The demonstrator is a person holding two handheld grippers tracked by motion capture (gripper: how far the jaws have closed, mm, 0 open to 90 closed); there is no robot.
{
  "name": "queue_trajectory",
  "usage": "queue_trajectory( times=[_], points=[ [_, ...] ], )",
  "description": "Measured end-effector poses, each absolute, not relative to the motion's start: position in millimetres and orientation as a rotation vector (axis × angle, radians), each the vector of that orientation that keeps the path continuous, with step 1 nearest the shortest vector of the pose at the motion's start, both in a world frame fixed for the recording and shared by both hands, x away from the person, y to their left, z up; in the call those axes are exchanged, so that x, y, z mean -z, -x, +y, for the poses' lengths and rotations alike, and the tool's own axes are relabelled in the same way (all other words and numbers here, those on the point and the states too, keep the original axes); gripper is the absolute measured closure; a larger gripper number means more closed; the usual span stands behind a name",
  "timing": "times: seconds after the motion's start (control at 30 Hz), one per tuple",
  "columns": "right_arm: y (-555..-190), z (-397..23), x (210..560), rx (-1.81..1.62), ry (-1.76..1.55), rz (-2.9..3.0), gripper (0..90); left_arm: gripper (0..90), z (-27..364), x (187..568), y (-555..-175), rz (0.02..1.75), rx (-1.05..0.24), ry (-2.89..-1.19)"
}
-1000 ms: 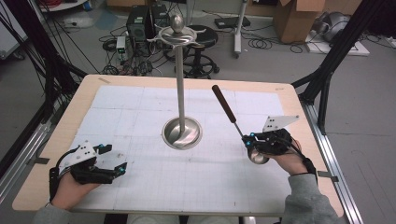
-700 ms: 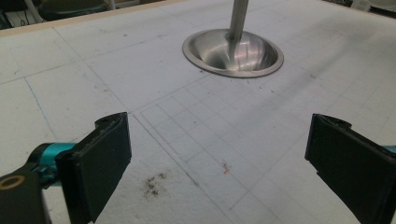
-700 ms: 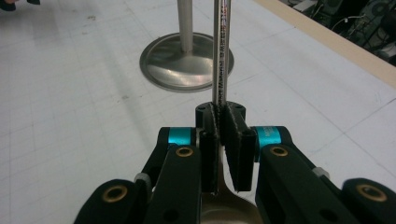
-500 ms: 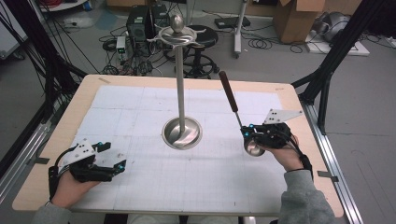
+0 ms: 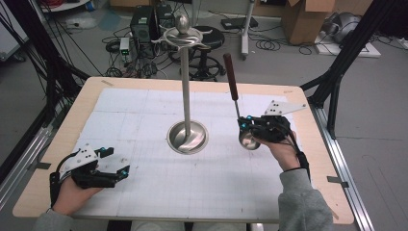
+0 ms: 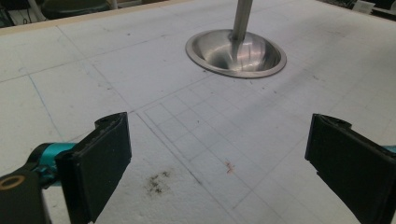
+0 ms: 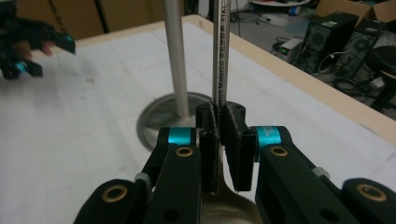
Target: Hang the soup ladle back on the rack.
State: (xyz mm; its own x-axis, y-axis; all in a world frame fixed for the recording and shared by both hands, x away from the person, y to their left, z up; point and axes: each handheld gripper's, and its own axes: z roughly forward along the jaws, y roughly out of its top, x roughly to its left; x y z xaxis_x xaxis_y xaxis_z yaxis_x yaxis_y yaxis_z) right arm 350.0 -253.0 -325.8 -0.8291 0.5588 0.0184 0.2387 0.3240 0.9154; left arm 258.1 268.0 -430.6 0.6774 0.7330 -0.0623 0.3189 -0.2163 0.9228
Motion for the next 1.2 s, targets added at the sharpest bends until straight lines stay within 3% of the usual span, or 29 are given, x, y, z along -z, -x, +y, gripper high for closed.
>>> queue_trajectory(
  times=[1.2],
  points=[
    [-347.8,-222.0,296.8,-1.54,-0.639,2.229,84.7,7.6,274.5,432.7,-253.7,0.864,-0.493,-1.813]
  ],
)
